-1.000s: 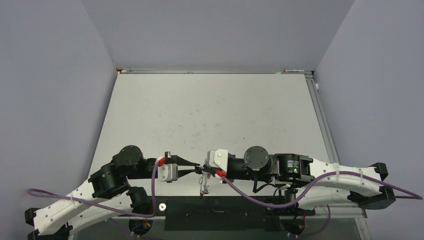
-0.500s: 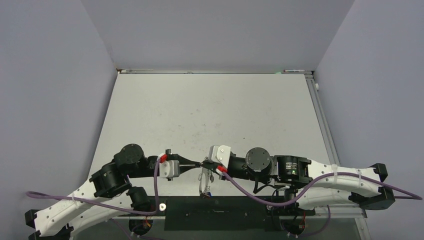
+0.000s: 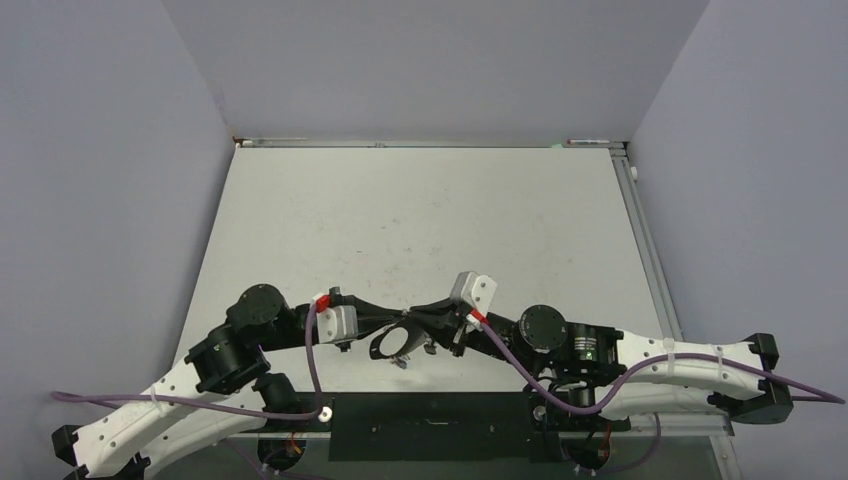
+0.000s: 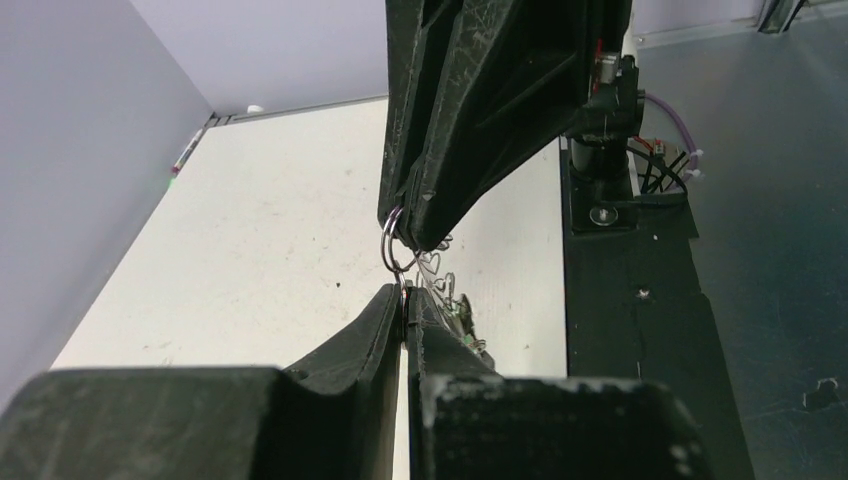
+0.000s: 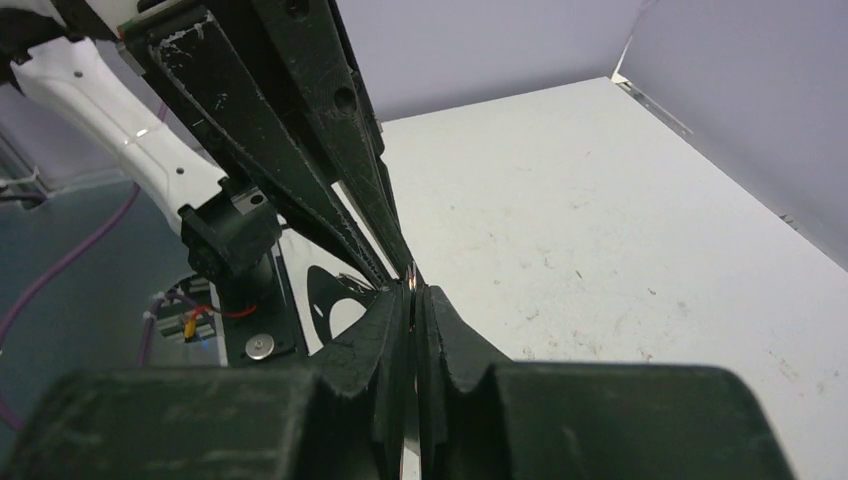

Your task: Put the keys on the keyring

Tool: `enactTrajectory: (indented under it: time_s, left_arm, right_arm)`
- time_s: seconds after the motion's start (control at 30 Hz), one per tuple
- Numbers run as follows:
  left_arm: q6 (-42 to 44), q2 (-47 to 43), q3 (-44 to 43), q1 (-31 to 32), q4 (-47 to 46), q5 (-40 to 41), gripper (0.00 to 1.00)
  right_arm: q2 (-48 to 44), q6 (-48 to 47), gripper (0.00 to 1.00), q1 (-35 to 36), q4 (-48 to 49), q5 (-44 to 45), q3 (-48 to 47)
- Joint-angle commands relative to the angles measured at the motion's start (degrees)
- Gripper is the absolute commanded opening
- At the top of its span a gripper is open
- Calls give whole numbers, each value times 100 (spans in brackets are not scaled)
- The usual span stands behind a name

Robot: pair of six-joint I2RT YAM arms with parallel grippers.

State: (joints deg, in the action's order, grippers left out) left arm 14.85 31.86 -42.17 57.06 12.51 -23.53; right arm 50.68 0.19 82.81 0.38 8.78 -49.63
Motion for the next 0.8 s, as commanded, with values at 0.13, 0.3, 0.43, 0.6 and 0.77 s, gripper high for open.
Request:
enactTrajectory:
  time_s: [0.13,0.3,0.43,0.6,0.77]
  left_arm:
    - [-389,124,95,-266,-601,-374,0]
    - [-494,102,171,-334,-759,-547,0]
    - [-510,148,200,-366,-785,-587,0]
    - [-556,151,207,-388,-860,-601,0]
    - [-626,71,251,-417,-936,-625,0]
  right_arm:
    - [-184,523,5,-37,1585,589,331]
    - [-89,547,5,-36,1791,634,438]
    - [-57,657,5,-43,2161,671,598]
    - [174,717,5,-29,2505,666,685]
    - [354,769,5,-31,2897,717,896]
